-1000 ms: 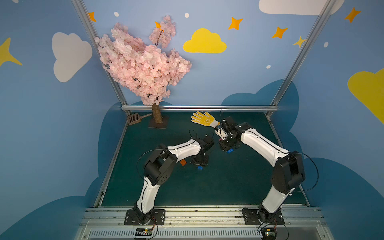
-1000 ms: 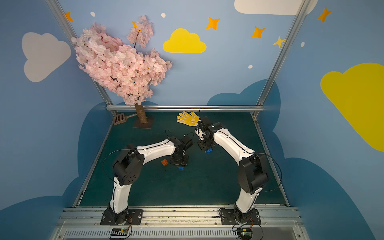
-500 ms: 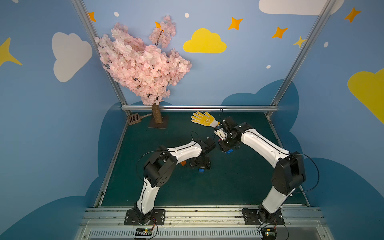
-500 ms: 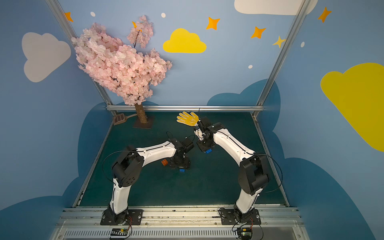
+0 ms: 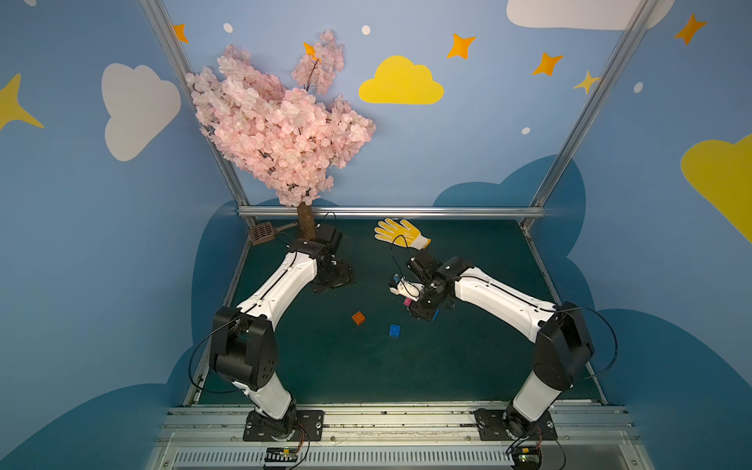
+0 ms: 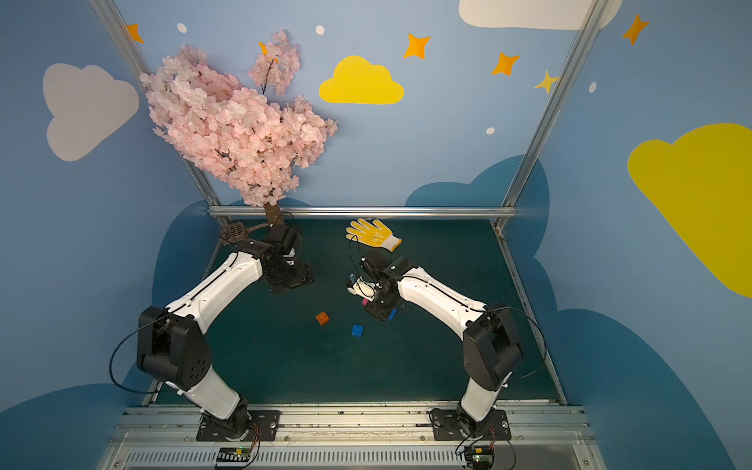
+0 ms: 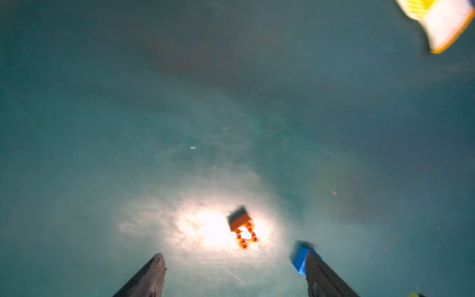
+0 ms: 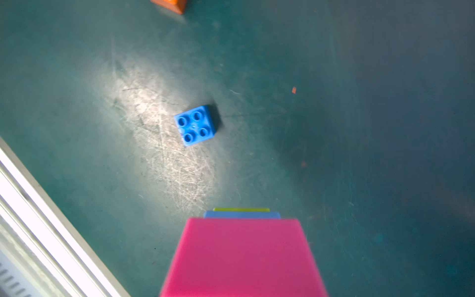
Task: Assemble the letter y with lego
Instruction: Assemble the lego brick with the lego brick.
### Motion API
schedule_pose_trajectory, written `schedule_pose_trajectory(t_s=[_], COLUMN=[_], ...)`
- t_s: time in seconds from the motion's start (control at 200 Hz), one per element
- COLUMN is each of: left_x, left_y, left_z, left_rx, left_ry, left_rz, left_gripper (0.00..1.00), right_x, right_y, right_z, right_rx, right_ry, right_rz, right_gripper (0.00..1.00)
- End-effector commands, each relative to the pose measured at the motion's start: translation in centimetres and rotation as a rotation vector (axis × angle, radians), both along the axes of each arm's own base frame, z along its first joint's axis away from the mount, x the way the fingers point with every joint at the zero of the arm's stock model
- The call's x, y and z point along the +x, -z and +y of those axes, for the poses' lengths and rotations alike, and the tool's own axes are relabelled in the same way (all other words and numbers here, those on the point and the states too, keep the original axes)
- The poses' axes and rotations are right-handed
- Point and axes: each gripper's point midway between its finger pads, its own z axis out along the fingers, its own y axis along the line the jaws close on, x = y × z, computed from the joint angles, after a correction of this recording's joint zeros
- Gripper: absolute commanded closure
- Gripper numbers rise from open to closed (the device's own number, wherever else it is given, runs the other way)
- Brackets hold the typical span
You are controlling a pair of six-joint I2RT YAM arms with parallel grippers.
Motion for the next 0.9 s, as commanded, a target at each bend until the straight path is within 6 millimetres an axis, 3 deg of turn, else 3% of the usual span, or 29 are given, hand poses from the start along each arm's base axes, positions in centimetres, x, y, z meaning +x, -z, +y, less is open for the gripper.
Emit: schedule_pose_trajectory(t_s=[0.0, 0.135, 0.33, 0.516, 0.896], left_x=[-0.6, -0.2, -0.3, -0.2, -0.1], left_y=[1.1, 2.3, 3.0, 2.8, 2.6], left_z=[1.7, 3.3, 3.6, 3.7, 3.8], left_rx=[-0.004, -0.019, -0.032, -0.034, -0.048], left_ry=[0.03, -0.005, -0.011, -0.01, -0.017], left_rz=[0.054, 0.077, 0.077, 0.062, 0.053], left_gripper=[0.15, 0.15, 0.14, 0.0, 0.0], right_x=[-1.0, -1.6, -2.5, -2.9, -2.4], right_y=[1.2, 2.8, 5.0, 5.5, 6.4], right_z=[1.0, 1.9, 2.9, 3.5, 4.1], right_rx=[-0.05, -0.154, -0.216, -0.21, -0.202], right_ry=[-0.149, -0.244, -0.315, -0.326, -0.326], right_rz=[-0.021, -0.029, -0.025, -0.025, -0.041], right_gripper=[1.0, 1.0, 1.0, 1.0, 1.0])
